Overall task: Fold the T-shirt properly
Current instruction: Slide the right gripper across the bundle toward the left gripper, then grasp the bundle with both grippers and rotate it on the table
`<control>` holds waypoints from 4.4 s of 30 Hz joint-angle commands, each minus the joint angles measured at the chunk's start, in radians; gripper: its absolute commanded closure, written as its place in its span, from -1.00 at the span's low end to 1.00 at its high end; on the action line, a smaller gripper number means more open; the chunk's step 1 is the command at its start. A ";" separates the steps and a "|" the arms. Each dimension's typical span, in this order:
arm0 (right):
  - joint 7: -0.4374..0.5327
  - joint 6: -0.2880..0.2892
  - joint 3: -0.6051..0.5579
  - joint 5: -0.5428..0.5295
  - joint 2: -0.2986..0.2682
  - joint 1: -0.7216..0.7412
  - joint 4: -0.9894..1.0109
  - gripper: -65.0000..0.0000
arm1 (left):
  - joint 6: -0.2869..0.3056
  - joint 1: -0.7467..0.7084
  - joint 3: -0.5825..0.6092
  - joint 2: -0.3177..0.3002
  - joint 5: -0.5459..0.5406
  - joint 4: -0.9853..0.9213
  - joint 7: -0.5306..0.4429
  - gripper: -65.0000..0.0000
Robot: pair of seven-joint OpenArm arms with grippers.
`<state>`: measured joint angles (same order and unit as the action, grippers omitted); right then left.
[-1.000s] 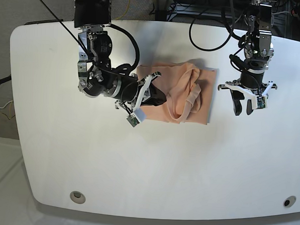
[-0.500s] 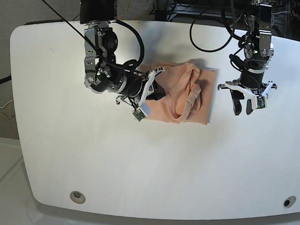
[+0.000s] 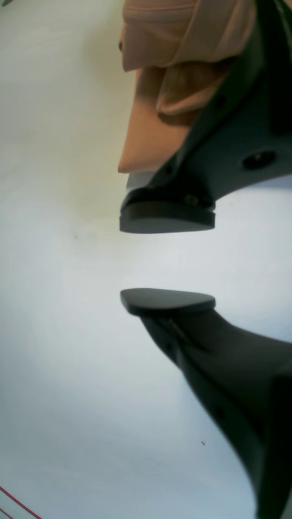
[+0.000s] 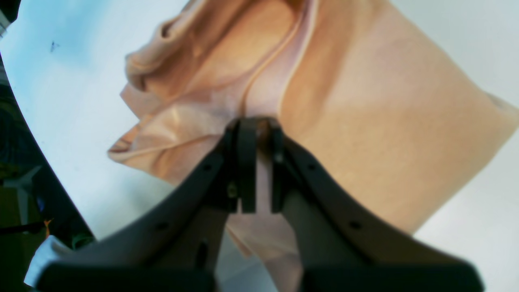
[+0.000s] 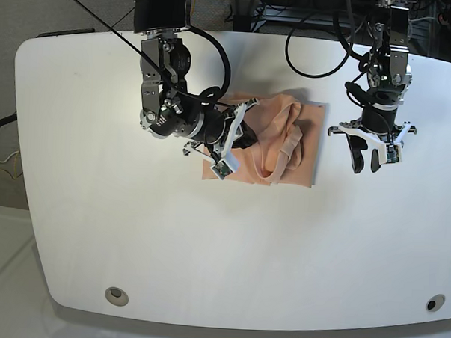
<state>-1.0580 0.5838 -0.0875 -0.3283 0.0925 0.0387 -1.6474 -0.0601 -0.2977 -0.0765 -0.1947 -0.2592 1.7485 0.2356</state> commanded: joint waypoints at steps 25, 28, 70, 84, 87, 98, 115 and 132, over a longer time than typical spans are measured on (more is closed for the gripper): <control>0.157 0.002 -0.128 -0.019 0.063 0.020 0.137 0.86 | 0.003 -0.018 -0.007 -0.010 0.002 0.017 -0.037 0.33; 0.157 0.002 -0.159 -0.019 0.065 0.026 0.137 0.86 | 0.003 -0.018 -0.007 -0.010 0.002 0.017 -0.037 0.33; 0.170 -0.101 -0.103 -0.015 0.002 0.171 -0.015 0.88 | -0.005 -0.005 0.185 -0.005 0.002 0.074 -0.029 0.91; 0.170 -0.121 -0.097 -0.015 -0.083 0.258 0.151 0.87 | -0.160 -0.005 0.389 -0.005 0.002 0.074 0.043 0.96; 0.172 -0.118 -0.099 -0.015 -0.083 0.260 0.177 0.87 | -0.209 -0.007 0.430 -0.004 -0.002 0.070 0.043 0.96; 0.235 -0.117 -0.117 -0.015 -0.081 0.284 0.284 0.87 | -0.251 -0.028 0.504 0.039 -0.002 0.063 0.044 0.96; 0.319 -0.115 -0.159 -0.015 -0.115 0.298 0.425 0.87 | -0.248 -0.018 0.456 0.070 -0.004 -0.077 0.040 0.96; 0.321 -0.163 -0.142 -0.015 -0.159 0.162 0.324 0.98 | -0.246 0.028 0.363 0.045 -0.004 -0.109 0.040 0.96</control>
<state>-0.7330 0.4458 -0.2398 -0.3439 -0.0723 0.2310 -1.2652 -0.3038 -0.2756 0.2863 -0.1333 -0.2703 1.6257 0.2913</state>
